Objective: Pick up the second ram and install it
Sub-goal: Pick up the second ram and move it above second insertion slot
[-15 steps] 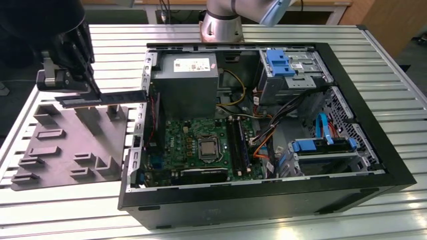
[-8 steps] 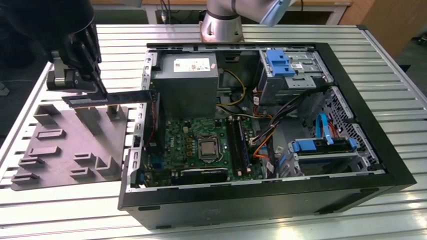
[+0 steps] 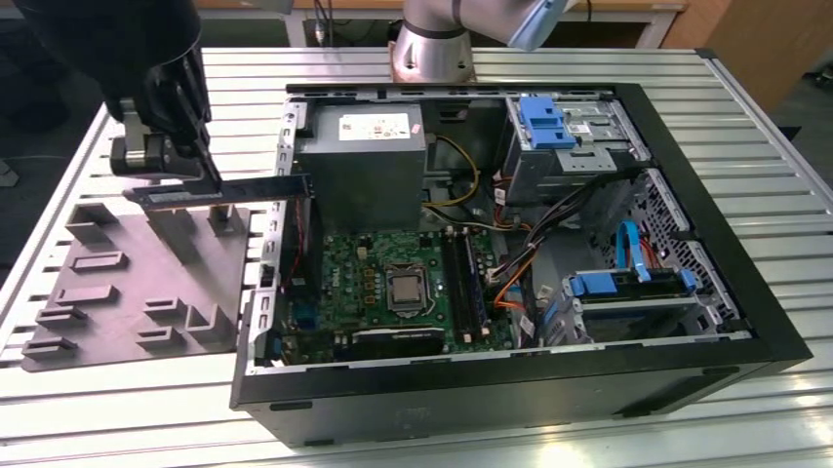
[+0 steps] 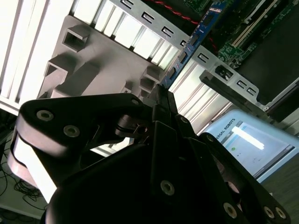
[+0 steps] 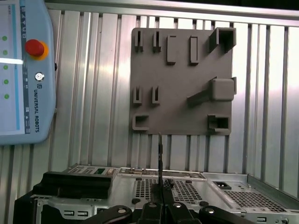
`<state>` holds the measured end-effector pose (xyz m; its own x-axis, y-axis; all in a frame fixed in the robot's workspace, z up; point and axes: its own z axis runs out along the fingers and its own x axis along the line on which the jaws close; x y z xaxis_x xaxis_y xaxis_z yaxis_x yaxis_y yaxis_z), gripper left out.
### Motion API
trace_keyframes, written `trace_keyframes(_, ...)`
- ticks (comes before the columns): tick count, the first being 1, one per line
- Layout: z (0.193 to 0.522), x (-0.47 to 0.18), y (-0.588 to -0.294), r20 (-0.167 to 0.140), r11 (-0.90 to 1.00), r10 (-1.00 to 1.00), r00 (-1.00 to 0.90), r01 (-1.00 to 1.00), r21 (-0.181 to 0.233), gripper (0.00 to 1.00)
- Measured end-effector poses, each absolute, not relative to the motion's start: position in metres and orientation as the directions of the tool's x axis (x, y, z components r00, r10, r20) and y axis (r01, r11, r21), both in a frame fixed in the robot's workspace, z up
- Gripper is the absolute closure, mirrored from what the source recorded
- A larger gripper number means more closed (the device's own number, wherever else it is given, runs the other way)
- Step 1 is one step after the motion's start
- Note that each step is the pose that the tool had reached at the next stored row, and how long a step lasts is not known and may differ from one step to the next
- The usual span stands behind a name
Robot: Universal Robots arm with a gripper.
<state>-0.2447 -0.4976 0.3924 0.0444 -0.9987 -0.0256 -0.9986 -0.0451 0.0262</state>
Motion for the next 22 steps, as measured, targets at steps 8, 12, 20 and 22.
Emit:
trace_keyframes(8,0.392,-0.234,-0.497,-0.026,-0.045,-0.999,0.044,-0.999,0.026,0.89)
trace_keyframes(12,0.392,-0.228,-0.497,-0.026,-0.045,-0.999,0.044,-0.999,0.026,0.89)
trace_keyframes(20,0.392,-0.217,-0.497,-0.026,-0.045,-0.999,0.045,-0.999,0.026,0.89)
trace_keyframes(22,0.392,-0.214,-0.497,-0.026,-0.045,-0.999,0.044,-0.999,0.026,0.89)
